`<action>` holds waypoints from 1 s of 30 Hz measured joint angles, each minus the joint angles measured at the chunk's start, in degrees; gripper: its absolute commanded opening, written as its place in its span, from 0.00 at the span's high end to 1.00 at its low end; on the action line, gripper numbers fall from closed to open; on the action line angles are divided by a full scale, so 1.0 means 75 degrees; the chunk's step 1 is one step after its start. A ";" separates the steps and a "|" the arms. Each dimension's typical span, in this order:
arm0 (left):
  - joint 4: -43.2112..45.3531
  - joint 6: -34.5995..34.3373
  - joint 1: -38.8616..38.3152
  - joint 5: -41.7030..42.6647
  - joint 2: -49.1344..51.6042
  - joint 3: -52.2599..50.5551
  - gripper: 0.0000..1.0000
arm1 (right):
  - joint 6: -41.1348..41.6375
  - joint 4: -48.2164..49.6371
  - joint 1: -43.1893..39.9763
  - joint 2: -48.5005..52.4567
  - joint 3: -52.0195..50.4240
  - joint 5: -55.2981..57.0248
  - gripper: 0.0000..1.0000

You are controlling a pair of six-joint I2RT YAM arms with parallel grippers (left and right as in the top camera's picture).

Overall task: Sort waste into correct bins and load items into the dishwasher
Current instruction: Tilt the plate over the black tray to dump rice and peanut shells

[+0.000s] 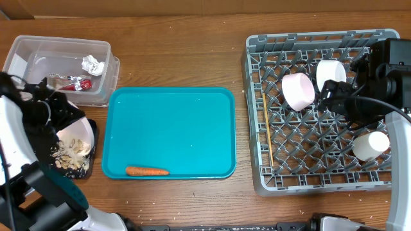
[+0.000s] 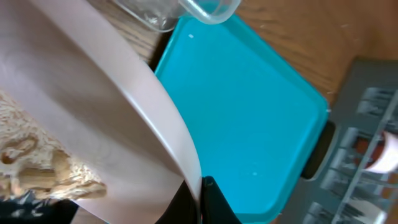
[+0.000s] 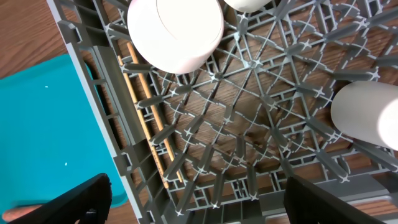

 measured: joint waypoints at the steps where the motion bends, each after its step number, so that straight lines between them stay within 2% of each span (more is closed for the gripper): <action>1: -0.0029 0.0073 0.0111 0.0172 0.0000 0.0000 0.96 | -0.0003 -0.0003 0.0003 0.0000 0.0000 -0.0003 0.10; 18: -0.0367 0.0874 0.1443 0.2063 0.0000 0.0000 0.96 | -0.0003 -0.0009 0.0000 0.0000 0.0000 0.0102 0.10; 30: -0.0449 0.1189 0.1676 0.2602 0.0000 0.0000 0.96 | 0.0000 -0.0015 0.0000 0.0000 0.0000 0.0128 0.10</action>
